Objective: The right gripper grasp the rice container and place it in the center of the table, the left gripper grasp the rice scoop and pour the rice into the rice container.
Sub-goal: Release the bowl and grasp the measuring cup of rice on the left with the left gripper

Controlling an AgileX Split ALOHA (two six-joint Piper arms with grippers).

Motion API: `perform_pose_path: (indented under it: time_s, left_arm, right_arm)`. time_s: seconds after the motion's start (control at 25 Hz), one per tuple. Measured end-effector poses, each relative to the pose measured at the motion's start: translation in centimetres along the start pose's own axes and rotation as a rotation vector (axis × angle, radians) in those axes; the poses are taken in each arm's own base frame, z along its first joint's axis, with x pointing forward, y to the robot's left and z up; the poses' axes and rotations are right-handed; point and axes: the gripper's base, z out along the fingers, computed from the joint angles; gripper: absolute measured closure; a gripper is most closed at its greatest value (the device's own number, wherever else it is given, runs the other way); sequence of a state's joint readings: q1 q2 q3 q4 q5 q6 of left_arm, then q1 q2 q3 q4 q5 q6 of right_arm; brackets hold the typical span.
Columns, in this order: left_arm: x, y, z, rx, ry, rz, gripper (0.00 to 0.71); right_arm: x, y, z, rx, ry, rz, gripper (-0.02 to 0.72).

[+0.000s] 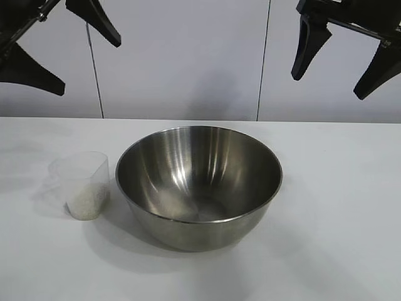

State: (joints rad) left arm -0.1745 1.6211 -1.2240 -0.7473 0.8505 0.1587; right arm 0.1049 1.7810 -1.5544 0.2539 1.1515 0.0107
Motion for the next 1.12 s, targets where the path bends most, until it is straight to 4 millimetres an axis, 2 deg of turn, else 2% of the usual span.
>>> perform_pose_path:
  time_s: [0.28,0.44,0.52,0.64,0.8,0.96,1.12]
  left_arm:
    - [0.4,1.4,-0.2,-0.128,0.060,0.135,0.016]
    - [0.3,1.5,-0.2,-0.135,0.050,0.116,0.016]
    - [-0.2,1.1,-0.2,-0.102,-0.007,0.100,0.016]
    - [-1.6,0.2,-0.9,-0.080,-0.098,0.215,0.016]
    - [-3.4,-1.0,-3.2,-0.138,-0.284,0.377,0.016]
    - [-3.6,-1.8,-5.7,-0.293,-0.393,0.565,0.016]
    - [-2.7,-2.1,-5.5,-0.416,-0.421,0.676,0.016]
  right_arm:
    - [0.0,0.0,0.0,-0.001,0.001,0.000,0.061]
    - [0.0,0.0,0.0,-0.001,0.001,0.000,0.061]
    - [0.0,0.0,0.0,-0.001,0.001,0.000,0.061]
    - [0.0,0.0,0.0,-0.001,0.004,-0.004,0.061]
    - [0.1,0.0,0.0,-0.001,0.008,-0.010,0.061]
    - [0.1,0.0,0.0,-0.004,0.012,-0.017,0.061]
    - [0.1,0.0,0.0,-0.004,0.013,-0.024,0.061]
